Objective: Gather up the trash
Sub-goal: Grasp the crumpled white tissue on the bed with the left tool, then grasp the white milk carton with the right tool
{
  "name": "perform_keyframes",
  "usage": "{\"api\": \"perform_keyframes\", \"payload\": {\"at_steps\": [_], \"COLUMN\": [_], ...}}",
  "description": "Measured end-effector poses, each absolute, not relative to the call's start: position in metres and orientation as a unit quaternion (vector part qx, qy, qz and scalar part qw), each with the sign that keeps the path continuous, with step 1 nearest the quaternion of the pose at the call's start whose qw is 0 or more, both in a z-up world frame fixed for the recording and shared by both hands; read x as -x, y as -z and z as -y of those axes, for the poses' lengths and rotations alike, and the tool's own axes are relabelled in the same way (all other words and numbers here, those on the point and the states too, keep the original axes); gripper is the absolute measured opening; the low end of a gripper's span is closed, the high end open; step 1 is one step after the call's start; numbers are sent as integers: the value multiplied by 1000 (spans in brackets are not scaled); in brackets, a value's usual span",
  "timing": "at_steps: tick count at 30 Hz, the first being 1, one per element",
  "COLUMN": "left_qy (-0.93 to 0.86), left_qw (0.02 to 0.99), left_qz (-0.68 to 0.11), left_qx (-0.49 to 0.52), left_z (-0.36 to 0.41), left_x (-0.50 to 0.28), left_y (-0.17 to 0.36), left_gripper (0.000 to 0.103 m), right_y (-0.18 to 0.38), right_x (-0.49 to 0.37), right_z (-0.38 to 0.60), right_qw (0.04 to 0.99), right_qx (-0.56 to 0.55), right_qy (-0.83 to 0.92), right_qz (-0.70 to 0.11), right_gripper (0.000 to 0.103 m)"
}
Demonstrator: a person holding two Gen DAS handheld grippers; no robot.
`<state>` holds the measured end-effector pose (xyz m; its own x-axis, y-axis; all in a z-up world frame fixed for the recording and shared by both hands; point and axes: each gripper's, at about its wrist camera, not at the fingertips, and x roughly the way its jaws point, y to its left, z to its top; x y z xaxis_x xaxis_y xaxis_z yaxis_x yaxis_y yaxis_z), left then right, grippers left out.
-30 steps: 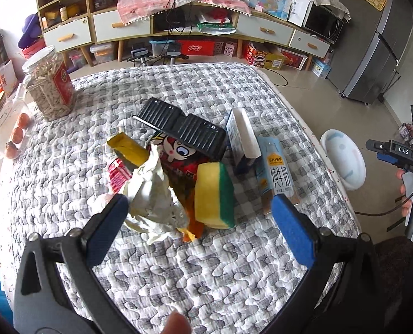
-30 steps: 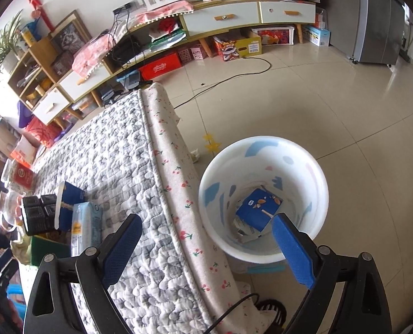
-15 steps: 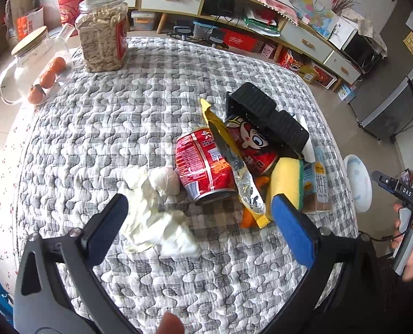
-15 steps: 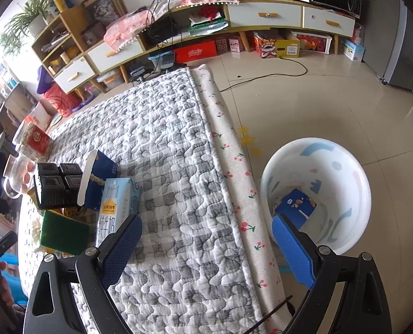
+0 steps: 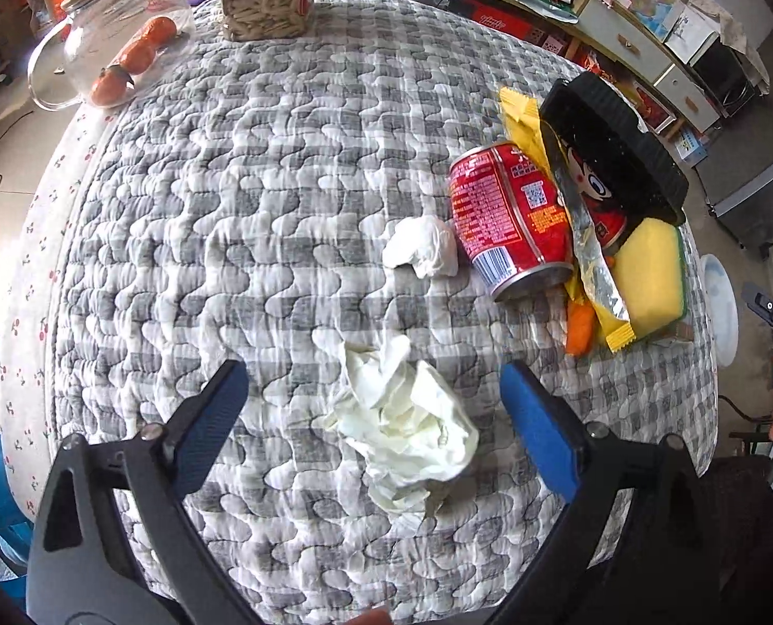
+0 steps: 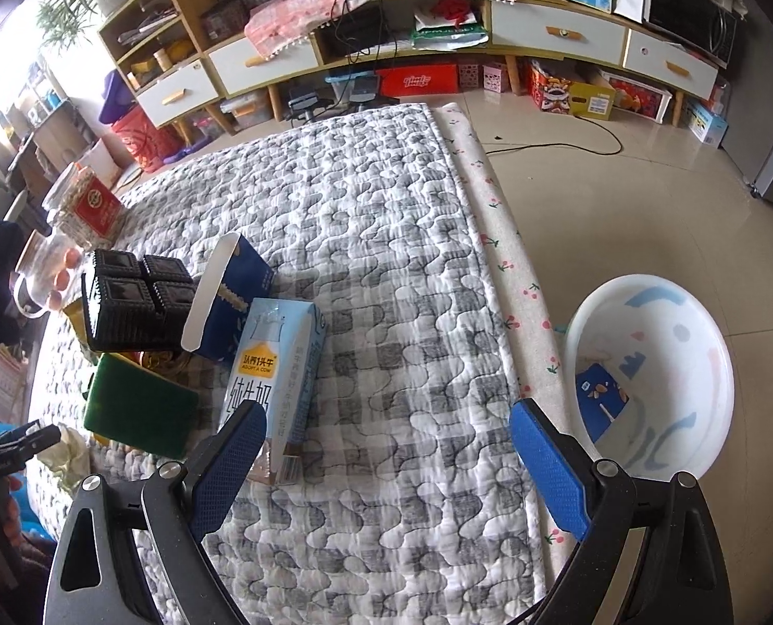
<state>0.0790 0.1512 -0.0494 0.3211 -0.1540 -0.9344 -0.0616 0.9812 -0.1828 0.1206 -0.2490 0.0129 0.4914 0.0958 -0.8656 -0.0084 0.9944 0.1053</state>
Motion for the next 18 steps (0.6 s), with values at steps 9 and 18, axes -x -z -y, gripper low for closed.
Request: {"api": "perform_keyframes", "payload": {"at_steps": [9, 18], "left_qy": [52, 53], "left_qw": [791, 821], "left_qz": [-603, -557], "left_qx": [89, 115], "left_z": [-141, -147], "left_x": [-56, -55], "left_y": [78, 48], "left_gripper": [51, 47], "right_y": [-1, 14], "right_x": [-131, -136], "right_z": [219, 191], "right_qw": [855, 847], "right_qx": [-26, -6], "right_qy": [-47, -61], "right_qz": [-515, -528], "right_gripper": [96, 96]}}
